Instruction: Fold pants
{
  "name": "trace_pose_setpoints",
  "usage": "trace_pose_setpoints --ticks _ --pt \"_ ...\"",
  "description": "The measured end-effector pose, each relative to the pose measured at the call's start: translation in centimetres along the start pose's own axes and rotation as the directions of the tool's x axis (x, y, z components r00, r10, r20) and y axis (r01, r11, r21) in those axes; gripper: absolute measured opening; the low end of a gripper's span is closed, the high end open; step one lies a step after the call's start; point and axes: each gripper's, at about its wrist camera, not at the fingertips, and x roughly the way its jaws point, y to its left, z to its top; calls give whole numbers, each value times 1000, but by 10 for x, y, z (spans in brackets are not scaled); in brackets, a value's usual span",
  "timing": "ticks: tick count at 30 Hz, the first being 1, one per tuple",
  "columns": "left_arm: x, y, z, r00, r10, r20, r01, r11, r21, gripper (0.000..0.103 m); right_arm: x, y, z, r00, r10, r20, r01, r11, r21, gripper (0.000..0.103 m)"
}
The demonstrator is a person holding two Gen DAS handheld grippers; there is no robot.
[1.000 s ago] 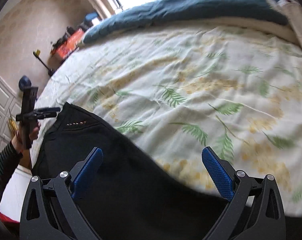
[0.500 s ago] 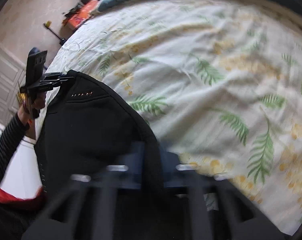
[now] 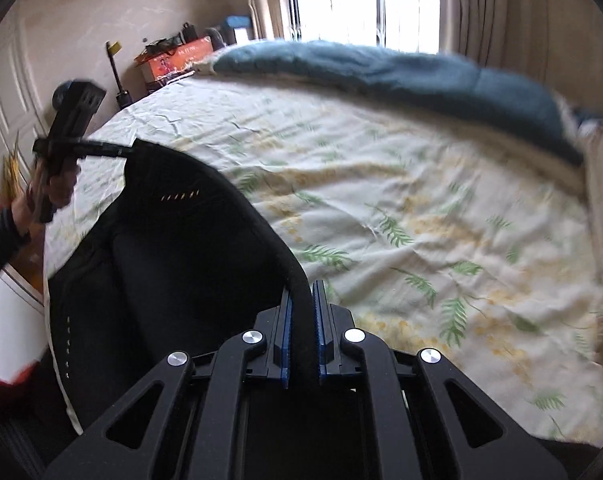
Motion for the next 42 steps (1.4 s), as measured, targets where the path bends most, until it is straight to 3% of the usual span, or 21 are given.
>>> trace_pose_setpoints --ticks 7,12,15,17,19,20,21,23,25,27,29,31,35,42 --pt "-41 -29 -60 1000 -3 22 3 1000 6 5 -32 83 -73 990 -125 66 134 979 -154 9" --pt "-54 -21 -122 1000 16 4 -15 996 -92 9 -19 110 -123 989 -149 7 148 976 -158 9" --pt "-50 -9 -147 999 43 -30 -47 988 -150 13 -14 115 -138 988 -153 8 153 981 -120 15" --pt "-50 -1 -165 996 78 -52 -87 977 -193 15 -15 118 -142 986 -166 7 166 981 -106 27" --pt "-57 5 -178 994 89 -58 -100 968 -230 33 -20 120 -146 986 -168 6 168 984 -62 56" --pt "-64 7 -186 995 86 -42 -94 960 -264 46 -23 120 -148 986 -169 12 169 985 -45 59" --pt "-71 8 -191 996 89 -22 -92 954 -286 51 -28 121 -151 986 -169 15 169 985 -23 62" --pt "-84 6 -201 995 98 8 -90 943 -320 55 -41 115 -157 986 -169 14 167 984 66 62" --pt "-95 1 -207 996 73 48 -50 926 -373 61 -54 103 -164 994 -102 41 90 970 227 65" --pt "-97 -5 -210 995 51 88 -9 905 -425 68 -63 92 -173 995 -5 99 -34 919 393 66" --pt "-89 -13 -209 993 30 111 26 884 -466 69 -64 80 -184 977 95 189 -186 813 551 66" --pt "-76 -17 -205 993 14 113 43 874 -483 69 -58 76 -190 961 146 233 -263 733 627 66" --pt "-47 -14 -200 995 65 81 -11 842 -539 69 -40 78 -198 942 182 281 -332 612 717 66" --pt "-34 -7 -184 984 131 125 -25 782 -623 71 -21 84 -195 921 194 338 -389 481 785 69"
